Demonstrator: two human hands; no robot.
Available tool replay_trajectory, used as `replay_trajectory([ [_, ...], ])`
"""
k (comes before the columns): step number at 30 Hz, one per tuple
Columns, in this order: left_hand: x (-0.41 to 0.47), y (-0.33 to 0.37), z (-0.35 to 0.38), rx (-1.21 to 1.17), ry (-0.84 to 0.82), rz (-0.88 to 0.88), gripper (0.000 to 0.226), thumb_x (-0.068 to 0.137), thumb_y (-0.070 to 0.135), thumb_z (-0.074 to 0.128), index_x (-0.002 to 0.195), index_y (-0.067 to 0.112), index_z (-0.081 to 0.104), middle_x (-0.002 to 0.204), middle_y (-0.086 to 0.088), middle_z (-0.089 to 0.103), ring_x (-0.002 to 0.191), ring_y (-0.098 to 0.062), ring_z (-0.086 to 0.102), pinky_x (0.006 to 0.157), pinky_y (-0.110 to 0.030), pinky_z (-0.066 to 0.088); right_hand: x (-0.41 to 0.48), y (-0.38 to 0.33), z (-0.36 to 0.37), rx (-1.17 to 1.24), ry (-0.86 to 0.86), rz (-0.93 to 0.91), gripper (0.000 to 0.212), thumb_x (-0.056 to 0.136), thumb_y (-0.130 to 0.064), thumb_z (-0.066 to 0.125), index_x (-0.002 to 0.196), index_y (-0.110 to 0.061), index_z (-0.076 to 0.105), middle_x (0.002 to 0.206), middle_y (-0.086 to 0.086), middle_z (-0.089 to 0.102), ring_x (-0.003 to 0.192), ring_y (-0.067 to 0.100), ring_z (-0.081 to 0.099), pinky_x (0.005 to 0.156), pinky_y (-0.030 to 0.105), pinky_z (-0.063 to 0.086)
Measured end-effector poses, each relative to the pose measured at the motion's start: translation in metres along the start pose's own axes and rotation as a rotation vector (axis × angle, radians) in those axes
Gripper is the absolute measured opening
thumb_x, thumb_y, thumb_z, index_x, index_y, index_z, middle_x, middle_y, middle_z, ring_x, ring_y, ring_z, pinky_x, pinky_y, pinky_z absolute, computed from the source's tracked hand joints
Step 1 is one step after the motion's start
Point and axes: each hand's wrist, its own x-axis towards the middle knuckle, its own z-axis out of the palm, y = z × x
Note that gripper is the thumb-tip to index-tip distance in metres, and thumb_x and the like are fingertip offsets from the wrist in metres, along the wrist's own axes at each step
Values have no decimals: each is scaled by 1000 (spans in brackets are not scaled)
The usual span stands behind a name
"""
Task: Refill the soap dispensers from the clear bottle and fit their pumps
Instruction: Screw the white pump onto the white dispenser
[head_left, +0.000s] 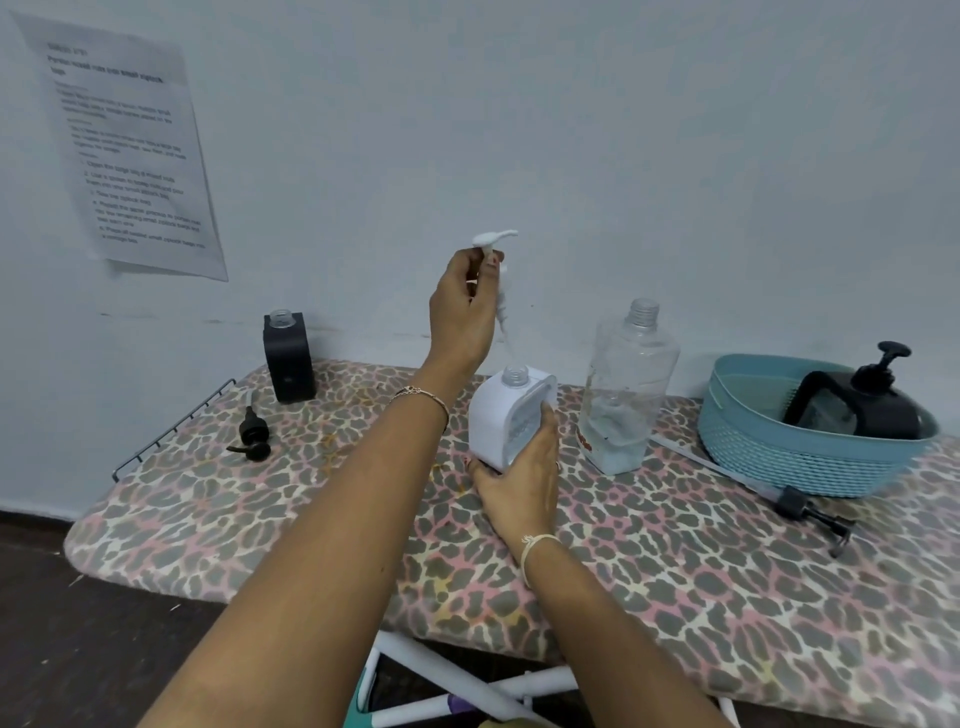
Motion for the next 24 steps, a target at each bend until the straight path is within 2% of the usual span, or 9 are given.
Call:
replay_trajectory([
  [3,-3,-10,1,4,-36,-39,23,102,30,47,110,13,61,101,8,64,87,1,58,73,-6,44,1,0,0,8,0,-1,108,67,-25,85,149,-15,15,148,6,33,137,21,33,109,44,37],
  [6,-9,-24,4,12,-114,-76,20,100,34,51,106,20,63,105,0,68,98,-16,62,88,-26,51,1,1,1,-3,-13,11,108,68,-25,84,150,-14,14,150,7,31,139,22,30,110,44,35],
  [8,-13,-32,4,-1,-144,-82,21,96,41,52,104,26,64,105,0,70,101,-20,64,94,-38,51,1,1,1,-11,-17,11,108,69,-26,83,150,-14,13,151,8,30,140,23,29,111,45,35],
  [9,-14,-34,4,-14,-145,-85,21,95,43,52,103,28,64,105,0,70,101,-19,65,95,-40,51,1,1,1,-13,-17,9,107,70,-26,83,150,-13,13,151,9,30,140,23,28,111,44,34],
  [12,-14,-33,2,-24,-155,-89,28,91,45,56,105,23,66,106,-2,71,102,-20,65,94,-35,51,1,0,1,-22,-23,13,106,71,-26,82,150,-13,14,151,10,29,141,24,28,111,44,33],
  [15,-14,-35,5,44,-203,-71,28,91,40,64,102,14,66,101,-4,70,99,-22,65,86,-26,51,1,-1,0,-29,-29,18,105,72,-26,82,151,-12,13,152,10,29,141,25,27,111,45,33],
  [20,-28,-38,4,119,-220,-90,24,84,39,73,95,18,65,88,8,64,86,-10,60,77,-15,48,0,-2,-1,-38,-29,28,102,74,-26,80,150,-12,14,152,10,30,140,26,30,109,46,36],
  [24,-41,-45,1,233,-234,-81,21,83,36,75,91,20,64,88,11,66,84,-4,61,72,-8,46,1,-3,-1,-41,-30,29,101,75,-26,79,150,-11,14,152,10,30,139,26,31,108,45,37],
])
